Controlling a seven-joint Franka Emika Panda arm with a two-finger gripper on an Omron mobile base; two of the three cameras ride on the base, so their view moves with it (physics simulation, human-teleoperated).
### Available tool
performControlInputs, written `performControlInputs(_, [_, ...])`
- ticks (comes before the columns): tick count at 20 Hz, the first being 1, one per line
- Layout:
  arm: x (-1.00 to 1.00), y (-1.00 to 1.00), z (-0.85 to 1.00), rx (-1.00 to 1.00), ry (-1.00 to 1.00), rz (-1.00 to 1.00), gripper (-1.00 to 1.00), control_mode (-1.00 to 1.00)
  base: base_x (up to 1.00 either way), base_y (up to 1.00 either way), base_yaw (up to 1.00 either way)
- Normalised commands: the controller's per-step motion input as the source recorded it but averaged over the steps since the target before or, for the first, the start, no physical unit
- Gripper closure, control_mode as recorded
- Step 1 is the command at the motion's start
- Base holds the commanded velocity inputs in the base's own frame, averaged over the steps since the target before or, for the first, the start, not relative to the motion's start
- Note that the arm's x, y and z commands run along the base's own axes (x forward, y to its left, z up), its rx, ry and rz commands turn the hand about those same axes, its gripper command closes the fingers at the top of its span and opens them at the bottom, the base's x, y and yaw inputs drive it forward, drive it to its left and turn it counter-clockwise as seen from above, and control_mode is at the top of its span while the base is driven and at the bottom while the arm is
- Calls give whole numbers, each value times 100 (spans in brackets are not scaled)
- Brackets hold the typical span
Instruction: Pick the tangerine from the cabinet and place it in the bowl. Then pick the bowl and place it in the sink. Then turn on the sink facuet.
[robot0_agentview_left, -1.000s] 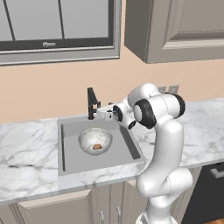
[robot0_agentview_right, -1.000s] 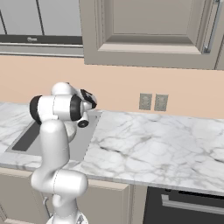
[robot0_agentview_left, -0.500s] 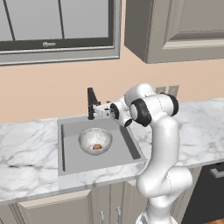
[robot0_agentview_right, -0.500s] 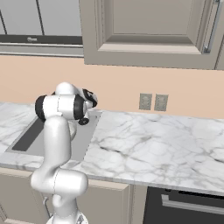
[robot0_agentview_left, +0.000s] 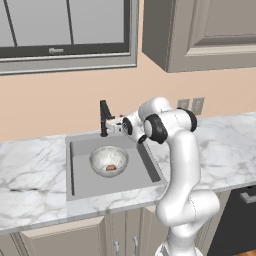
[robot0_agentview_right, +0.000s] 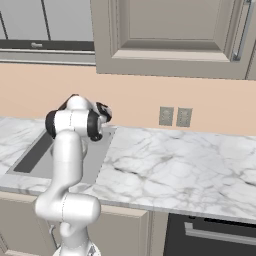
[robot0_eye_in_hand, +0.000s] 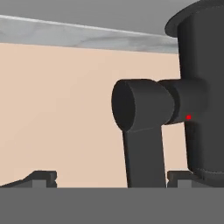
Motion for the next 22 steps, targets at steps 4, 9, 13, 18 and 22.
performControlInputs(4, [35,1,-8,0,0,-1,-100,-100,0,0,0])
performControlInputs(9, [27,3,-16,0,0,0,-100,-100,0,0,0])
performControlInputs(13, [18,7,-14,0,0,0,-100,-100,0,0,0])
performControlInputs(18, [16,2,-9,0,0,0,-100,-100,0,0,0])
performControlInputs(22, [12,0,-12,0,0,0,-100,-100,0,0,0])
